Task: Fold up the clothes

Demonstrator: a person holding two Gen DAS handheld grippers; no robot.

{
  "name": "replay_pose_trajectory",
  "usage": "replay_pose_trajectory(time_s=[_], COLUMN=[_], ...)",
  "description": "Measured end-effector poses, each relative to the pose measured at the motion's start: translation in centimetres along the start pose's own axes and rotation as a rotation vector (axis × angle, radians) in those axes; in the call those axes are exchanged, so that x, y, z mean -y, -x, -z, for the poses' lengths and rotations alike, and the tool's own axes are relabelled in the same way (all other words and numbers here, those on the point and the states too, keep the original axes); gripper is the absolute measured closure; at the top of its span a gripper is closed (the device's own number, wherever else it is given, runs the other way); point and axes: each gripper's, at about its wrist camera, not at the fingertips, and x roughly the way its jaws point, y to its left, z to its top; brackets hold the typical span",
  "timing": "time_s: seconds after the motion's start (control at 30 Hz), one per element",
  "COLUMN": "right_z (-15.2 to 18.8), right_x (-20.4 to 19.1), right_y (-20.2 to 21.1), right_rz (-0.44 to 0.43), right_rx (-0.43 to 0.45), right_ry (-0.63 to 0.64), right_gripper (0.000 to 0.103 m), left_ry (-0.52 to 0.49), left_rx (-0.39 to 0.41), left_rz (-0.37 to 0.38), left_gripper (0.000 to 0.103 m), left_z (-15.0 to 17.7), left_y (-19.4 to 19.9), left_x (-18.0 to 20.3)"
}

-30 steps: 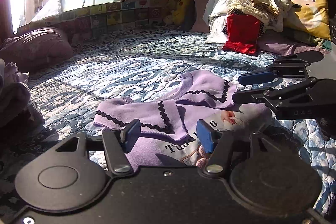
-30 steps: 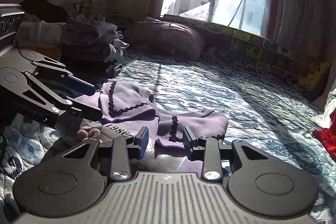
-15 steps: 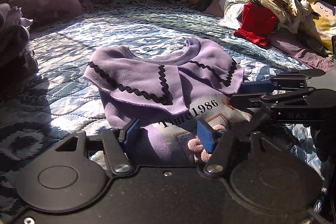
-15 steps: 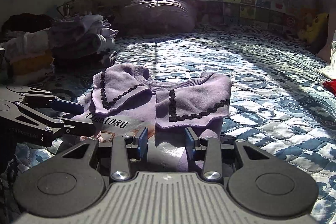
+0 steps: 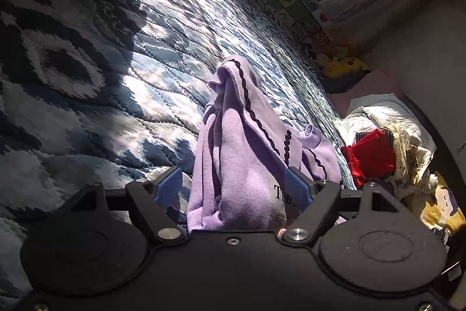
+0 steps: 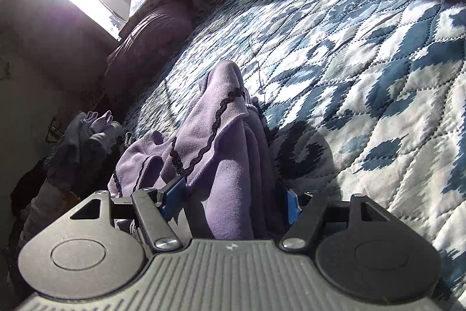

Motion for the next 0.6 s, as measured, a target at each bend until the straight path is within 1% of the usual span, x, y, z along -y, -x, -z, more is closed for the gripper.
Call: replay_pose_trajectory(time_s=[0.03,0.1,0.17,0.2,0.23,0.27,0.3,0.33,0.37,0.43,0.5,0.53,0.57,0.6], right_z=[0.1,0.4,0.7,0.9,1.0,1.1,1.2,1.2,1.3,1.9,3.7,4.7,5.7,6.7], right_x=[0.3,0.6,0.3,0.2,0.0,0.0,0.3,0.4,0.1,-0.7,-0.8,-0.4,0.1,0.5], right_y=[-0.6,-1.3,-1.8,-1.9,-2.0,-2.0,-1.9,-1.6,-0.8,1.3,4.3,5.5,6.6,7.8], right_rz=[-0.013,-0.030,-0.024,-0.019,-0.013,-0.013,-0.027,-0.030,-0.024,-0.024,-0.034,-0.026,-0.018,-0.018], right_rx=[0.001,0.012,0.028,0.032,0.032,0.030,0.025,0.016,-0.002,-0.039,-0.090,-0.104,-0.117,-0.121], right_ry=[-0.024,-0.048,-0.046,-0.042,-0.041,-0.047,-0.075,-0.092,-0.086,-0.056,-0.054,-0.056,-0.059,-0.061], right_gripper=[0.029,0.029,0.031,0.032,0.039,0.045,0.049,0.055,0.056,0.057,0.057,0.052,0.042,0.041], left_ry=[0.006,0.025,0.026,0.029,0.045,0.071,0.099,0.120,0.137,0.135,0.179,0.202,0.214,0.215], left_rx=[-0.005,-0.010,-0.009,-0.007,-0.004,-0.007,-0.010,-0.013,-0.016,-0.027,-0.057,-0.073,-0.086,-0.092], left_rz=[0.002,0.012,-0.003,-0.017,-0.028,-0.030,-0.030,-0.028,-0.032,-0.043,-0.030,-0.022,-0.006,0.005], left_gripper=[0.026,0.027,0.028,0.032,0.035,0.042,0.050,0.054,0.057,0.059,0.058,0.058,0.054,0.047], left_z=[0.0,0.0,0.2,0.4,0.6,0.8,1.0,1.2,1.6,3.1,5.4,6.6,7.9,9.1], left_y=[-0.6,-1.7,-2.4,-2.7,-2.8,-2.7,-2.5,-2.2,-1.5,0.8,3.9,5.5,6.8,8.2], left_x=[0.1,0.2,0.8,1.0,1.2,1.2,1.2,1.2,1.4,1.9,1.3,1.0,0.5,-0.1])
